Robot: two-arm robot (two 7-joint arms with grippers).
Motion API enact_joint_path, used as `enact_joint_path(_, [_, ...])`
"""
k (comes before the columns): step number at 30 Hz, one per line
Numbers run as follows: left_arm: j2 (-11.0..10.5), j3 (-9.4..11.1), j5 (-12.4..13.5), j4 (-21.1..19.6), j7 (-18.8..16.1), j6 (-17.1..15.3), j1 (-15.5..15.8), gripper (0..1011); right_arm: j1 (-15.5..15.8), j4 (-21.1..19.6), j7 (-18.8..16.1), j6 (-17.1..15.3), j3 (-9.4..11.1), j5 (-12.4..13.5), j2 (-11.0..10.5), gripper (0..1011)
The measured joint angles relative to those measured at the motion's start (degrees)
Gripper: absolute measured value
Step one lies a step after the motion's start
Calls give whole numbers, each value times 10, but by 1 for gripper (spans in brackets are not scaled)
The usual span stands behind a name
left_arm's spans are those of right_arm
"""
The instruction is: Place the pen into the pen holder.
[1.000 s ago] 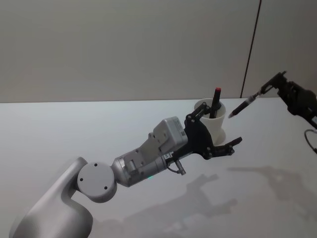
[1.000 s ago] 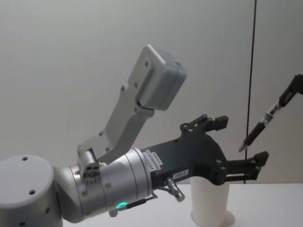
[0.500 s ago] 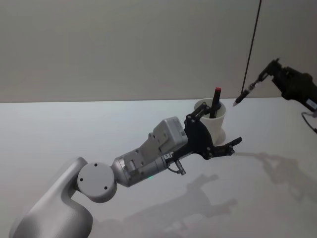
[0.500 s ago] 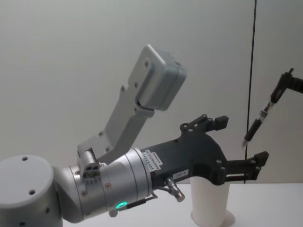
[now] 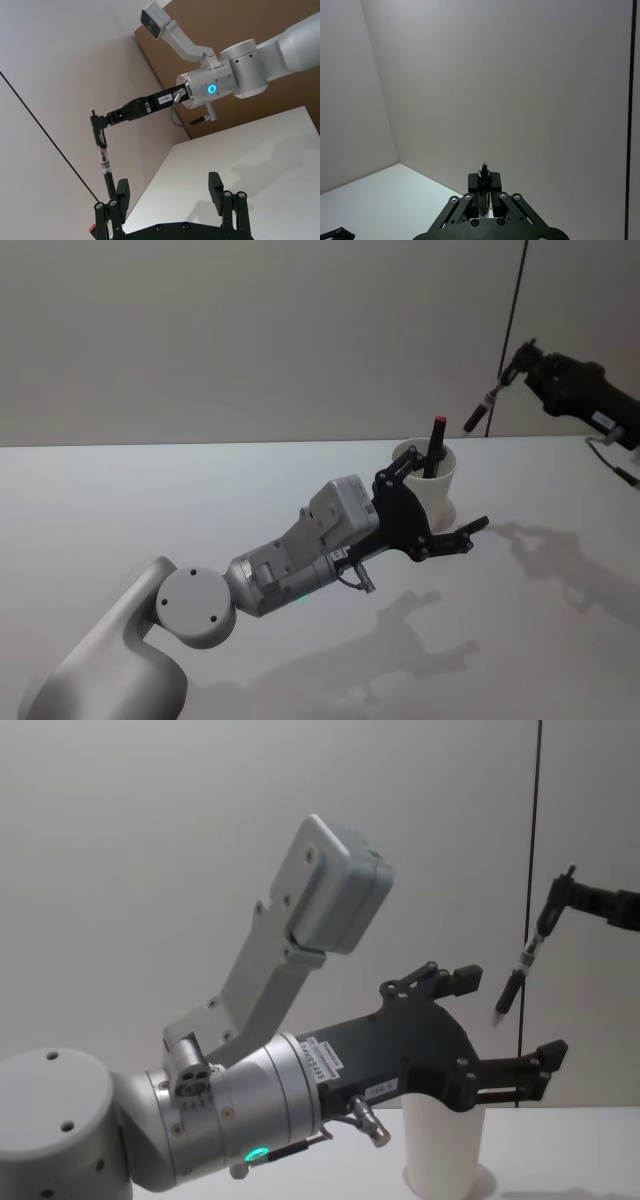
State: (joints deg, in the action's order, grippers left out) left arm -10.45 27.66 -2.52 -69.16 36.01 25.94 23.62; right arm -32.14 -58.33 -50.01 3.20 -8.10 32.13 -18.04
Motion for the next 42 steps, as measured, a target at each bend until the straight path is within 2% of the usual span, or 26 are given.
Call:
enact_joint_path(17, [0, 0, 0, 0, 0, 0, 0, 1003, -91, 133, -36, 7, -34, -51, 27, 128])
enact_joint_path(19, [0, 0, 0, 0, 0, 0, 0, 1003, -94, 136, -37, 8, -35, -53, 28, 128])
enact_joint_path(28, [0, 0, 0, 0, 0, 0, 0, 1003, -127, 198, -41, 24, -50, -65, 41, 128])
enact_joint_path(42, [0, 0, 0, 0, 0, 0, 0, 1003, -155, 260, -32, 53, -69, -68, 58, 145])
